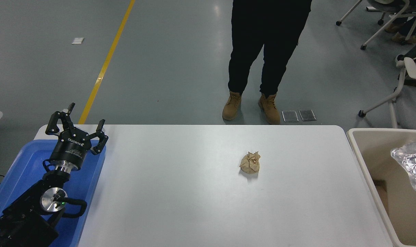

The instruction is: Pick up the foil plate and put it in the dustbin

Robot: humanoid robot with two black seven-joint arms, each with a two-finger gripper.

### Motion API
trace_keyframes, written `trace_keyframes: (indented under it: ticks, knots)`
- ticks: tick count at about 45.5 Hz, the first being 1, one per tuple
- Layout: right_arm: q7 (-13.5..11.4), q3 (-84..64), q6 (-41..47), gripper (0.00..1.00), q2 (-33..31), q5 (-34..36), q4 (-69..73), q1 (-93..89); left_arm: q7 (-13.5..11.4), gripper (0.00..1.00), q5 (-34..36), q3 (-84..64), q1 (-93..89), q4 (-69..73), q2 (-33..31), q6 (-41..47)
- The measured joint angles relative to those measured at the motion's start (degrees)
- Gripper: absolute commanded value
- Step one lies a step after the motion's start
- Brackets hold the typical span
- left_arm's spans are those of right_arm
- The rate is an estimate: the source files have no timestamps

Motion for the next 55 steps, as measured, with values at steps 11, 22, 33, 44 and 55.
trace_keyframes:
  ticks: [11,22,33,44,55]
  knots:
    - [0.04,0.26,-0.22,1.00,0.39,-0.60,-0.23,-0.61,0.00,0.98,0.00,0.00,0.00,0.00,0.00,0.01]
    - [0.07,-0.19,-0.16,1.00,0.46,-1.06,-0.23,0.29,-0.01,0.98,0.00,0.00,0.00,0.00,0.00,0.01]
    - [0.19,-4.74,0.52,1.00,-0.32,-1.31,0.87,7.98,-0.01,0.98,-0.01,0.00,0.00,0.00,-0.01,0.00]
    - [0.44,-14.44,0.90,1.00,-0.14,-1.69,5.74,20.16,-0.01,0.98,-0.01,0.00,0.00,0.00,-0.01,-0.02]
    - [0.53,-19.32,1.03,1.00,2.17,-7.09,14.15,32.38,0.00,0.98,0.00,0.00,0.00,0.00,0.00,-0.02]
